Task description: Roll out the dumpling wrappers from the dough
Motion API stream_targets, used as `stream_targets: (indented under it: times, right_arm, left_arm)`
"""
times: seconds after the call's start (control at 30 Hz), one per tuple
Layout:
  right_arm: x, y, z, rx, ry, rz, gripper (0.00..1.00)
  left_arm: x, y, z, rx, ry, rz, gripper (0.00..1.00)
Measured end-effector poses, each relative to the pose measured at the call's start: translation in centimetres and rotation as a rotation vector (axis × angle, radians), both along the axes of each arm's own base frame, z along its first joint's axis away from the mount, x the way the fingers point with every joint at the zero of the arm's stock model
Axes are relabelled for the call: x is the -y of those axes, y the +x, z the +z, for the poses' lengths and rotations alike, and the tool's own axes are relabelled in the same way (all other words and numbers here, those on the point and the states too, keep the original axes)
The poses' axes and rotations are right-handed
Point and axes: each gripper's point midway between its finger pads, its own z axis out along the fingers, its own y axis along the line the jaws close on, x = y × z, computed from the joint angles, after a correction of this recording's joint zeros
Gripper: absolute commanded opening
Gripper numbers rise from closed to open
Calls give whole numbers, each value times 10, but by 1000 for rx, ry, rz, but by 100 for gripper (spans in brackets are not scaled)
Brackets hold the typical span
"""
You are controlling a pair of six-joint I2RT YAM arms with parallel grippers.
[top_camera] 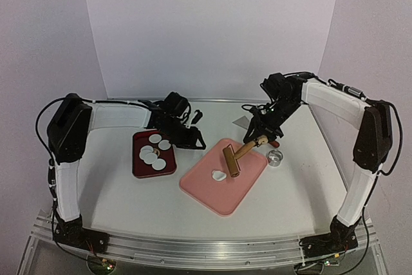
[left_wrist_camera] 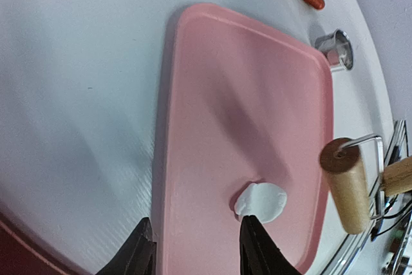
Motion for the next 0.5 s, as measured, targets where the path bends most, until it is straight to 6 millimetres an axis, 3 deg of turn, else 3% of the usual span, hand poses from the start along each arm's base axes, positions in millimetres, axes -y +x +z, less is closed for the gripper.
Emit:
stream_targets:
  times: [0.2, 0.3, 0.5]
  right_arm:
    - [-4, 0, -13, -9, -21, 43, 0]
    - [-11, 3, -18, -7, -30, 66, 0]
    - [-25, 15, -26, 2, -41, 89, 0]
  left_arm:
    - [-20, -14, 33, -83, -43, 195, 41]
    - [-24, -23, 25, -157, -24, 269, 43]
    - [-38, -60, -8, -325, 92, 379, 47]
